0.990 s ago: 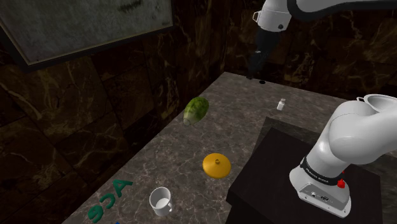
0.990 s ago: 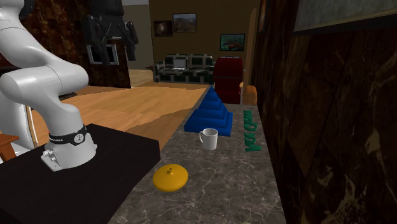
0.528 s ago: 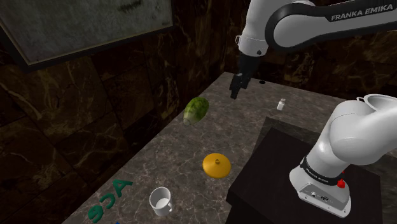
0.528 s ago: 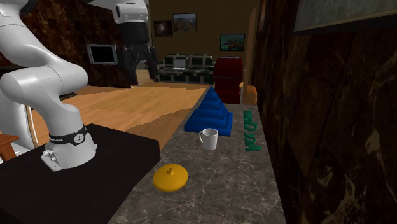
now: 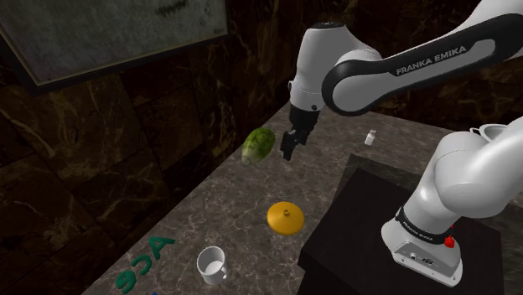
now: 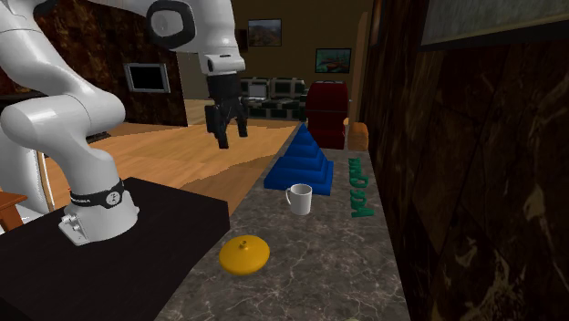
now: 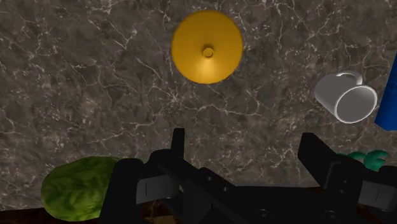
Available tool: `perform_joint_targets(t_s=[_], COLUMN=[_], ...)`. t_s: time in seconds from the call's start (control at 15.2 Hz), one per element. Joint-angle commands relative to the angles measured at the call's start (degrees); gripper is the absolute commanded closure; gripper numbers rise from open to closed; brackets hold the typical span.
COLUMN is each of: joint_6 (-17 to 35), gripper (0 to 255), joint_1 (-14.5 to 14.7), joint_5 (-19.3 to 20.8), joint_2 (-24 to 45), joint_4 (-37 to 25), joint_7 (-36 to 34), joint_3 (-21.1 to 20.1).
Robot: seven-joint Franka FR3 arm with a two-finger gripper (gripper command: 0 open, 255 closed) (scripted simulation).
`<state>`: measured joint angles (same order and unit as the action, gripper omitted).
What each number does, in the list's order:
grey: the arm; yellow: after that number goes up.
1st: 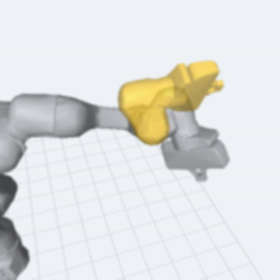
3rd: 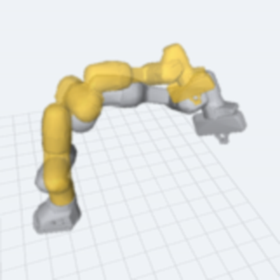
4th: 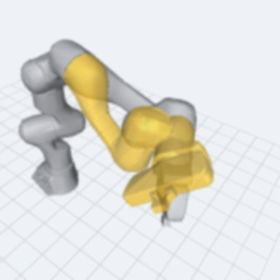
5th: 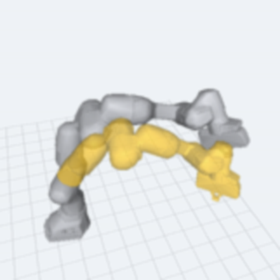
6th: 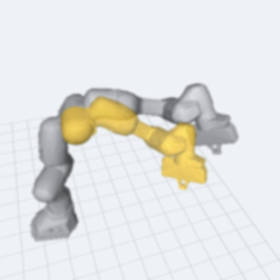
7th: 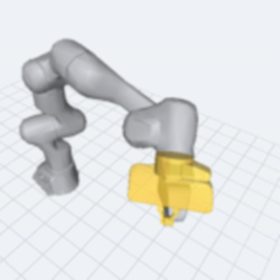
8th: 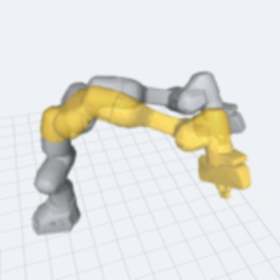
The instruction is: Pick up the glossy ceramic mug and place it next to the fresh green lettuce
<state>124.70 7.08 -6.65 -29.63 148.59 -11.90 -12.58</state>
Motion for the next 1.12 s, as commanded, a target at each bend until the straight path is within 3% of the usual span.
perform_joint_targets(t_s=[0.0, 0.53, 0.86, 1.06], joint_6=[3.7, 16.2, 22.3, 24.9], gripper=[0, 0, 0, 0], joint_1=[0.5, 1.2, 1.8, 3.5], joint_5=[-0.5, 1.9, 8.5, 14.0], joint_2=[3.9, 20.2, 31.9, 39.1], joint_4=[-0.1, -3.5, -8.1, -11.8], joint_7=[-2.1, -11.7, -20.4, -26.3], joint_3=[-2.0, -9.1, -11.9, -11.8])
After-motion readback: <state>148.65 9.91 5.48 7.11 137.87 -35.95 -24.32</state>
